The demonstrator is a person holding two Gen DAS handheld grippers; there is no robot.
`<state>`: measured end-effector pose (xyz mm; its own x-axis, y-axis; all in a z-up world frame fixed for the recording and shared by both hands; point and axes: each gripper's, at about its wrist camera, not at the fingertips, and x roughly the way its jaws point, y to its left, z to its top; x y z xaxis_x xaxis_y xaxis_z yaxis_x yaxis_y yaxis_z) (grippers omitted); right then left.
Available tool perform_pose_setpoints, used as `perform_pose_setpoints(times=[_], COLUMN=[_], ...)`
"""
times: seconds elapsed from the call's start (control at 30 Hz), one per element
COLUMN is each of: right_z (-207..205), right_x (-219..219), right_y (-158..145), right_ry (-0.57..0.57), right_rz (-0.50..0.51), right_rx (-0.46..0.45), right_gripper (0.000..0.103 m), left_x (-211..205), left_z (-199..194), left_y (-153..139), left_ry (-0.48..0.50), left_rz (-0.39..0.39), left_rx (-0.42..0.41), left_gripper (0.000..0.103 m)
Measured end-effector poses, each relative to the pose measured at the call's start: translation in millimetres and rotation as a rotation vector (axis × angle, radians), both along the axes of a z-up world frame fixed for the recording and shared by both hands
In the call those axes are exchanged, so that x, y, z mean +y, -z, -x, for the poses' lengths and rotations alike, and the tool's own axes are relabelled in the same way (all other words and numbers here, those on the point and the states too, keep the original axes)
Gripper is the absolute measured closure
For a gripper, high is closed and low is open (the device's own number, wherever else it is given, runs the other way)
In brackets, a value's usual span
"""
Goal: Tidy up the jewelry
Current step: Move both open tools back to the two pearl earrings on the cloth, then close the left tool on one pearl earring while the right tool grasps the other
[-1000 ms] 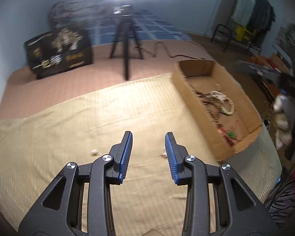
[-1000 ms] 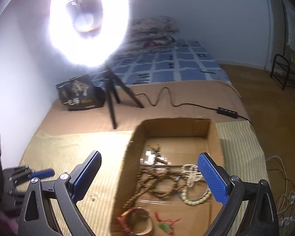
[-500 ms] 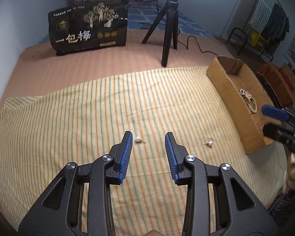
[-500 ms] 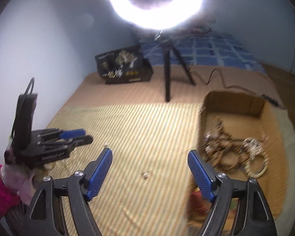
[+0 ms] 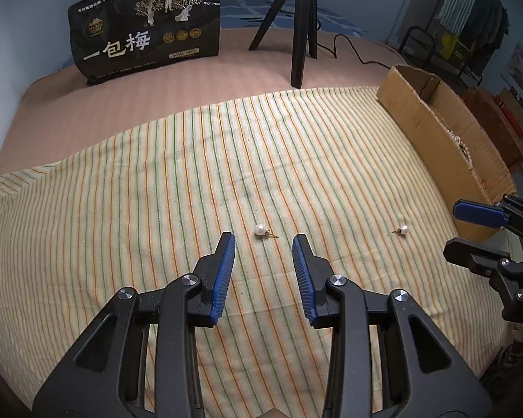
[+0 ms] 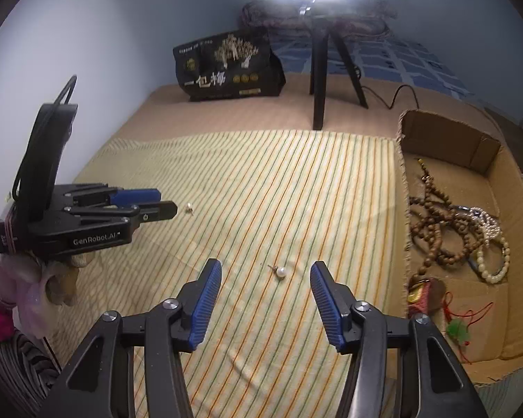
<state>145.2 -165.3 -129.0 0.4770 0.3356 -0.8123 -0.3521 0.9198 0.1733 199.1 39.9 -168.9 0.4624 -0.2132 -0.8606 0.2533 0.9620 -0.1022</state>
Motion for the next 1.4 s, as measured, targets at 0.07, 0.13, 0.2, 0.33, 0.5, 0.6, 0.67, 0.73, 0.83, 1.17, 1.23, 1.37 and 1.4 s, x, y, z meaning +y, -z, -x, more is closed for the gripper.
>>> perform_pose_setpoints(times=[0.07, 0.13, 0.2, 0.33, 0.5, 0.6, 0.67, 0.73, 0.83, 1.17, 1.23, 1.37, 1.4], right_z=[-0.4, -1.9, -4.9, -8.3, -11.6, -13.7, -15.7, -16.6, -18.4, -22.6, -23.5, -24.5, -24.3], right_x=[3.3, 5.0, 5.3, 6.2, 5.6, 5.9, 7.5, 8.8, 12.3, 19.0, 19.2, 21.9, 22.6], right_y=[3.3, 6.9, 11.5, 15.6, 17.5, 21.3, 23.8, 25.7, 29.9, 39.7, 40.8, 41.7, 42.2], right_ry=[-0.003, -0.003, 0.003, 0.011, 0.017, 0.019, 0.019, 0.020, 0.022, 0.020, 0.018, 0.012, 0.009], right_rz=[0.019, 0.026, 0.026, 0.028, 0.038, 0.043, 0.049, 0.050, 0.055, 0.072, 0.077, 0.091, 0.098], right_rx=[-0.004, 0.002, 0.016, 0.030, 0.034, 0.044, 0.049, 0.051, 0.057, 0.079, 0.078, 0.069, 0.068], right_gripper=[0.050, 0.054, 0.055, 0.058, 0.059, 0.062, 0.063, 0.063, 0.064, 0.068, 0.069, 0.076, 0.077], left_x=[-1.1, -2.5, -3.6, -6.8, -13.9, -16.0, -16.5, -16.5, -15.4, -17.4, -19.7, -22.7, -23.2], left_z=[-0.4, -1.2, -3.2, -5.6, -7.8, -8.7, -9.6, -10.6, -12.1, -13.8, -12.9, -11.6, -11.1], left_y=[4.0, 6.8, 8.2, 9.4, 15.5, 17.2, 17.7, 18.3, 19.1, 23.4, 24.0, 25.4, 25.4], left_ry=[0.013, 0.020, 0.022, 0.035, 0.059, 0.068, 0.072, 0.073, 0.071, 0.094, 0.101, 0.109, 0.110], left_rz=[-0.006, -0.019, -0.016, -0.017, -0.050, -0.063, -0.066, -0.065, -0.066, -0.092, -0.100, -0.102, -0.101], left_rx=[0.004, 0.000, -0.002, -0.014, -0.023, -0.033, -0.038, -0.041, -0.043, -0.046, -0.050, -0.050, -0.050], left_gripper=[0.069, 0.069, 0.069, 0.069, 0.069, 0.069, 0.069, 0.069, 0.069, 0.075, 0.079, 0.085, 0.086])
